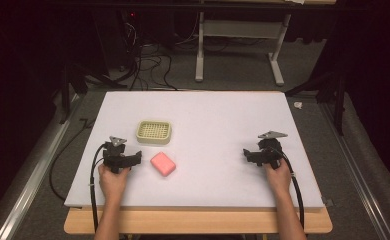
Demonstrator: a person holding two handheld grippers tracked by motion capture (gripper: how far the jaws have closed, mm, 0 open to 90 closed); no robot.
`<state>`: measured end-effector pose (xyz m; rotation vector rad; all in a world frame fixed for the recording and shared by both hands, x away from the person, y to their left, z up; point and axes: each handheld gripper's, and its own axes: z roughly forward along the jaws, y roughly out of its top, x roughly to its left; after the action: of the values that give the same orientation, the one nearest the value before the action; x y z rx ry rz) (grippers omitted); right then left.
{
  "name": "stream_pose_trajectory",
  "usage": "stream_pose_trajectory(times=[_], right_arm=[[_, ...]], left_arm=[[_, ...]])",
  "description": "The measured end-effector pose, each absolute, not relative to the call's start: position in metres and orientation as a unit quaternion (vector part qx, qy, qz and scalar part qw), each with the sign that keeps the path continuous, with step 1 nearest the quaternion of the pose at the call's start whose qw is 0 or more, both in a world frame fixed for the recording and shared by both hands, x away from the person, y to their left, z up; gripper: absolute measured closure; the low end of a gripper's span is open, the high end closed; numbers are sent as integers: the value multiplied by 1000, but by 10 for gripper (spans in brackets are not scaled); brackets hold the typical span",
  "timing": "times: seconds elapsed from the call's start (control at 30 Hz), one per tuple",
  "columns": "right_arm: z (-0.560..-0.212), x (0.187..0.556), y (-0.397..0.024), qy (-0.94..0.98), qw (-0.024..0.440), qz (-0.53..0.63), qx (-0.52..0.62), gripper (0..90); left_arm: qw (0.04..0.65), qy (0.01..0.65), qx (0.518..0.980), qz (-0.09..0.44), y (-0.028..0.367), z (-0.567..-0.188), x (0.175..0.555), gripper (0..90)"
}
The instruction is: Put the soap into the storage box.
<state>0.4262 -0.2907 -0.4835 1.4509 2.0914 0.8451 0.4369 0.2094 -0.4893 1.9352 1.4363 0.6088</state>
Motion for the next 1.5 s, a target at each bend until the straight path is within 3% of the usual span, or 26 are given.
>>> stream_pose_trajectory(times=[1.27,1.5], right_arm=[[-484,426,-291,760,228,307,526,152],[-484,426,-291,760,228,307,526,153]], left_arm=[[320,550,738,225,210,-488,438,155],[345,548,731,215,213,-480,433,122]])
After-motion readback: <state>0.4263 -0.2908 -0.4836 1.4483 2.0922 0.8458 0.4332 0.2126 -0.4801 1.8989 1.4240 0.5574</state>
